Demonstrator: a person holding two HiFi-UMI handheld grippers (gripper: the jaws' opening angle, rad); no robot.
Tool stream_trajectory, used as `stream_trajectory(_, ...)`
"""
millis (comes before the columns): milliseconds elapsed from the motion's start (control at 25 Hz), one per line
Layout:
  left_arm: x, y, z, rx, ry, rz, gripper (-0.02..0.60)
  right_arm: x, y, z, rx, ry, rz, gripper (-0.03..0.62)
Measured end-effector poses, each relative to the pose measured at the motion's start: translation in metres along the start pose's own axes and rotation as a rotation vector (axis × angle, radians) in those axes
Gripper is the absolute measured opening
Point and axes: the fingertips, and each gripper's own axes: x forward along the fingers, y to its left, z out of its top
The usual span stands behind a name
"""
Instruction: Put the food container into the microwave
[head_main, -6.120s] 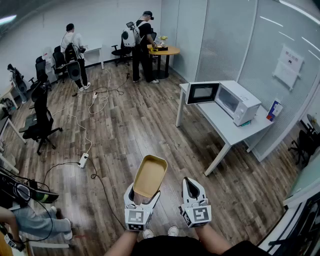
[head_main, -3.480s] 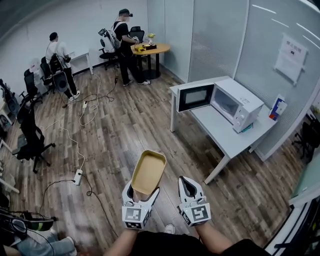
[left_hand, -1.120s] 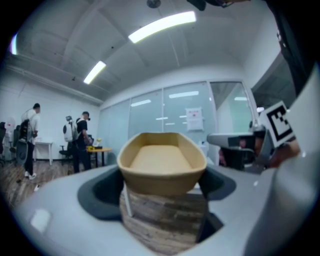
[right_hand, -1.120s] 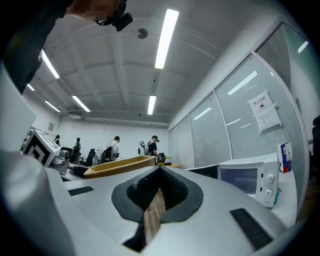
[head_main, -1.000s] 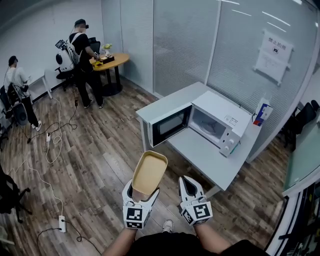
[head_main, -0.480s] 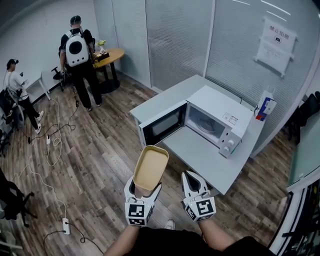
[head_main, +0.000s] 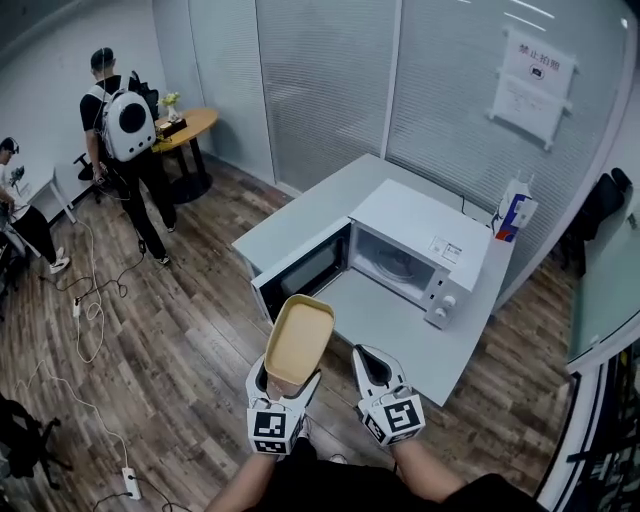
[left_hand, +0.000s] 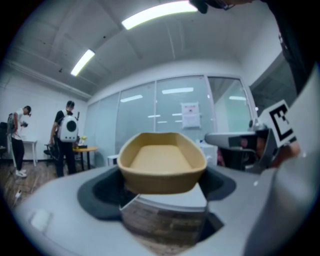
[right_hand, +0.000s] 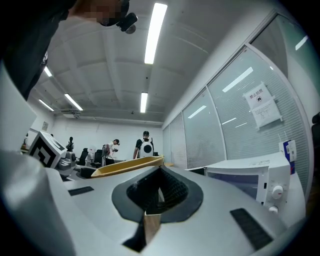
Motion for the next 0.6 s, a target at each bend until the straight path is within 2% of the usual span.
stream_trajectory(200,0.048,0.023,0.009,-0.009,-0.03,-0.059,0.469,0.04,-0.021,0.003,-0.019,-0.012,-0.022,-0.002)
stream_trajectory(440,0.099,0.036,0.017,0.013,-0.032,-0.163,0.469,0.074,-0.058,-0.003,0.009,0.003,-0.153,-0.002)
stream_trajectory(600,0.131,0.029,0.022,0.033,-0.031,-0.264,0.469,0.086,-0.078,-0.002,-0.009,-0.003,-0.243,-0.002)
